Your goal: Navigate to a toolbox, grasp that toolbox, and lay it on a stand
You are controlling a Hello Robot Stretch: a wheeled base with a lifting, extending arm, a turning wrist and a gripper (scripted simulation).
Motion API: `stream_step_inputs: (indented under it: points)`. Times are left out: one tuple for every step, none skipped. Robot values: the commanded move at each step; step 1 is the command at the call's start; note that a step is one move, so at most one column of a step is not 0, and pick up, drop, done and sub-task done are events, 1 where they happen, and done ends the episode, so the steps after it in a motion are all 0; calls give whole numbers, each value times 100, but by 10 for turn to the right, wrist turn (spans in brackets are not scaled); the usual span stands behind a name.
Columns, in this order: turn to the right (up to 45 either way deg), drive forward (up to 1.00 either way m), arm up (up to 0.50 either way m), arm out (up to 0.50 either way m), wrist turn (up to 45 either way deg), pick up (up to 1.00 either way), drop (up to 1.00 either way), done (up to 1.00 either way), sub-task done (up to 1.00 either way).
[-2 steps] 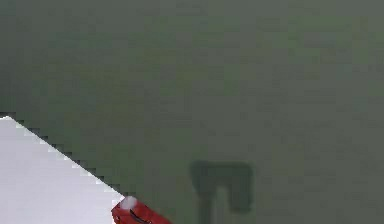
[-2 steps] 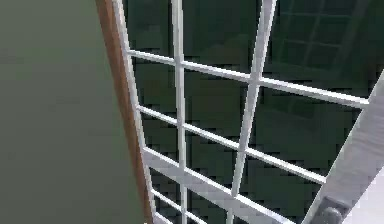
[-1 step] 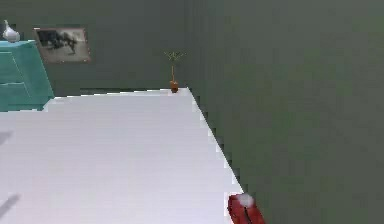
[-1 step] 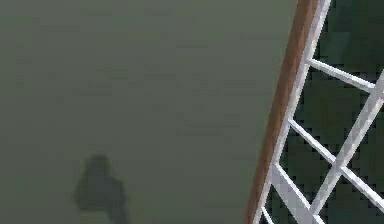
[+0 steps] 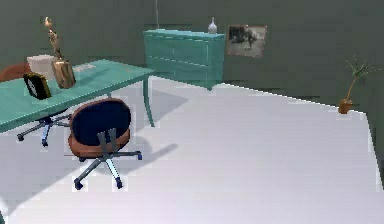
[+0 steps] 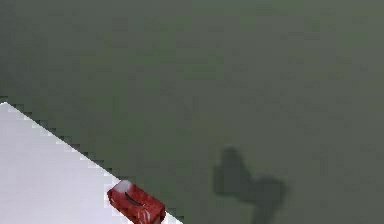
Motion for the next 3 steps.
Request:
stream_step_inputs:
  points:
    - [-180,0,0,0,0,0,0,0,0]
    - [0,0,10,0,0,0,0,0,0]
    - [0,0,0,46,0,0,0,0,0]
